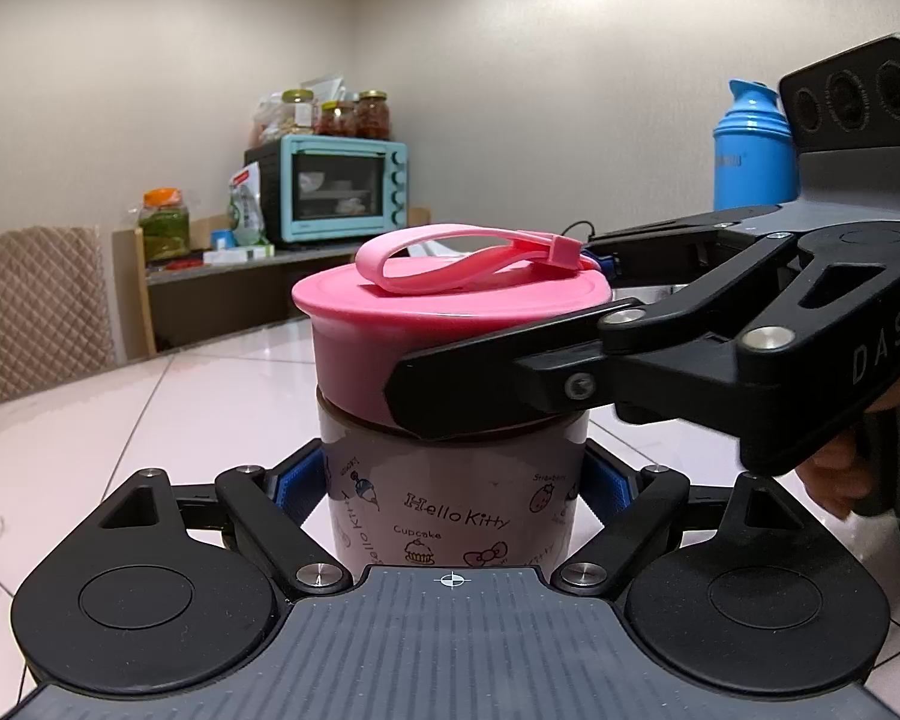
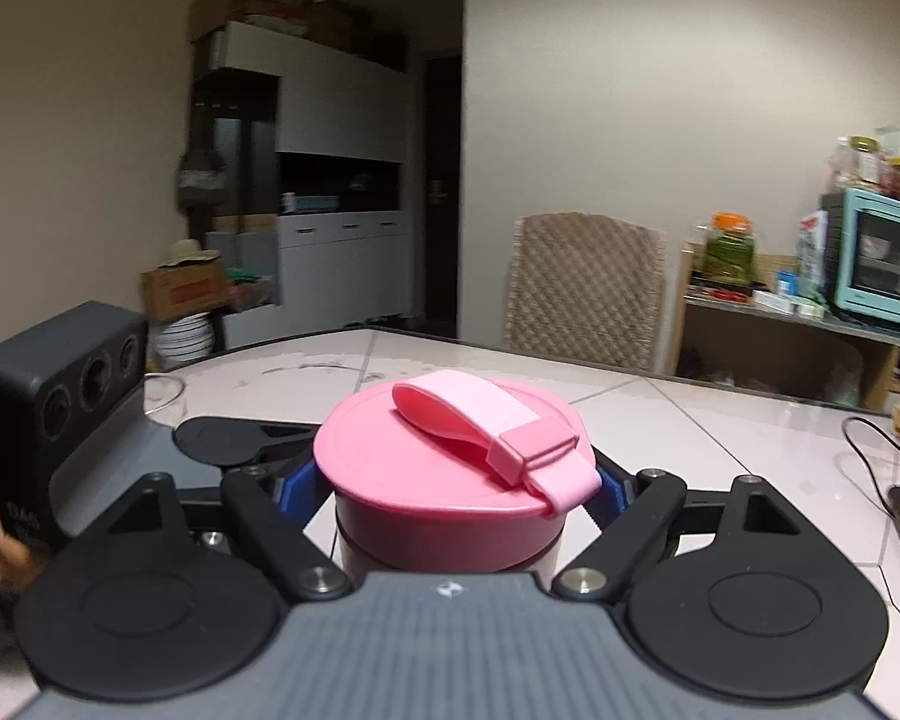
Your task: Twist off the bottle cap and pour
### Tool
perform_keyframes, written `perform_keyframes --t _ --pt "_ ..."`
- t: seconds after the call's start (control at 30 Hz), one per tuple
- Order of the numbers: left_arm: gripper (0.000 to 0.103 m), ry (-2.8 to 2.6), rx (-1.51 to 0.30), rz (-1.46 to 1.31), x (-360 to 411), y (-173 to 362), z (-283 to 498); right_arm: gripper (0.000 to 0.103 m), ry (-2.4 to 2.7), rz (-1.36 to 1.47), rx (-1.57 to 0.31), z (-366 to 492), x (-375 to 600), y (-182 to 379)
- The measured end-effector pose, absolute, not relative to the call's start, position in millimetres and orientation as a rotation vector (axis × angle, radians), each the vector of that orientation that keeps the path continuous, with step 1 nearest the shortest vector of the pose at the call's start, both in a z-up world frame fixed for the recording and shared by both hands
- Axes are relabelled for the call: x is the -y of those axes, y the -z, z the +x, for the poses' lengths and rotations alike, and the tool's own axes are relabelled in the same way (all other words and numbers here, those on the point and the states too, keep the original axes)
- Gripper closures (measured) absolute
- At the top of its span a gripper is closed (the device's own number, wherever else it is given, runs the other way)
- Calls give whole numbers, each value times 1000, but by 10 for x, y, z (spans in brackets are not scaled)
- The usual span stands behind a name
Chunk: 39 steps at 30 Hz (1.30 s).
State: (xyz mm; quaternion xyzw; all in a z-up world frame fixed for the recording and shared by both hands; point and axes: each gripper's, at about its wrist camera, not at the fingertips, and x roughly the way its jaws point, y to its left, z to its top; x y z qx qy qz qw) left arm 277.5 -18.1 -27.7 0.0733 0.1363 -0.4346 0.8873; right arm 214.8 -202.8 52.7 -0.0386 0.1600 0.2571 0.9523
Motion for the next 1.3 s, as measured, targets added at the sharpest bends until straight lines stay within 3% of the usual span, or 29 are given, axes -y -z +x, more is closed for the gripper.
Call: perform_keyframes --t 0.73,0.83,0.9,1.3 --pt "13 903 -283 154 223 265 2770 18 -879 -152 -313 2427 2397 -682" --pt "13 904 -283 154 231 266 2764 15 -845 -159 -314 2383 2362 -715" --pt "13 904 -283 154 230 263 2777 6 -813 -161 -299 2337 2335 -740" --pt "13 904 -282 154 230 269 2787 3 -585 -114 -307 2013 2189 -781"
